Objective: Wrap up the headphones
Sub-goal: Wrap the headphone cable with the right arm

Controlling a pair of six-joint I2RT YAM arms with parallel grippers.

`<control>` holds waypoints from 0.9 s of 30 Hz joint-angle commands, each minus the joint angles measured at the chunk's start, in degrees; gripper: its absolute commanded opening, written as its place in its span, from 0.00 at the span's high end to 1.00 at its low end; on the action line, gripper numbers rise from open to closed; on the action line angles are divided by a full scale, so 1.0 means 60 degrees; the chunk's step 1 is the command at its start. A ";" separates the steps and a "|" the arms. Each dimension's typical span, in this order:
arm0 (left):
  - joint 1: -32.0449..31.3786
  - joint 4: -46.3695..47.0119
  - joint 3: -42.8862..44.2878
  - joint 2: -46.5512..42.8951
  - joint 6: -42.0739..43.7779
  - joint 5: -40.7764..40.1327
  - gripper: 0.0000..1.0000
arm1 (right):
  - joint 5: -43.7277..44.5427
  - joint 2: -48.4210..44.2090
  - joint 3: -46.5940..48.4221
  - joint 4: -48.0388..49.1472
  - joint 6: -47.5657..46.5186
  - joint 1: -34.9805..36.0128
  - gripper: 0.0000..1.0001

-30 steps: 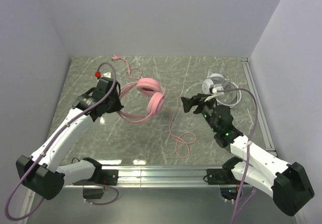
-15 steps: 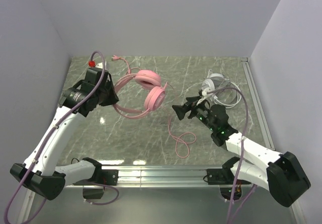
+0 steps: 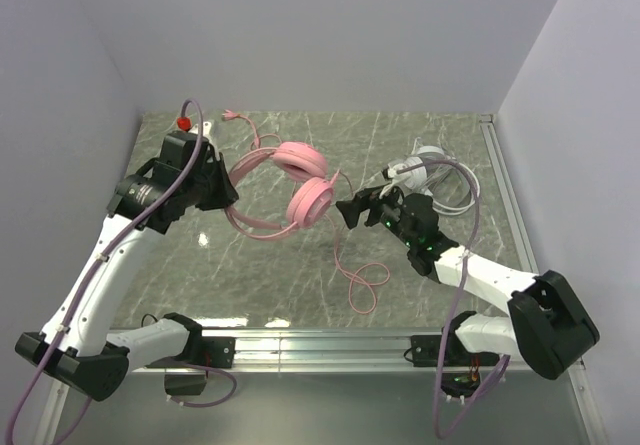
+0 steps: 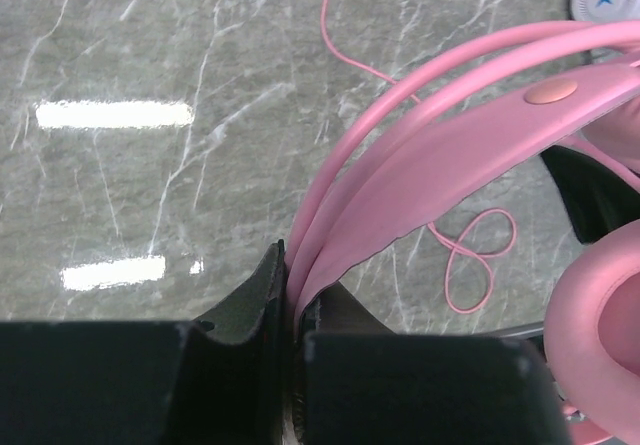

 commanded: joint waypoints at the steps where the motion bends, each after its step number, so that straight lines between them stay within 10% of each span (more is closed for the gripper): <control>1: 0.0040 0.0694 0.0691 -0.0418 0.0045 0.0754 1.00 | 0.0222 0.0311 0.0459 0.0712 0.0166 -0.0026 0.01; 15: 0.0084 0.0767 0.1057 -0.0447 0.0382 0.2540 0.99 | 0.0530 0.1894 0.0459 0.2692 0.0578 -0.0010 0.06; 27: 0.0113 0.1396 0.1014 -0.0447 0.0133 0.4546 0.99 | -0.0202 0.1836 0.0313 0.3424 0.0621 0.0019 0.78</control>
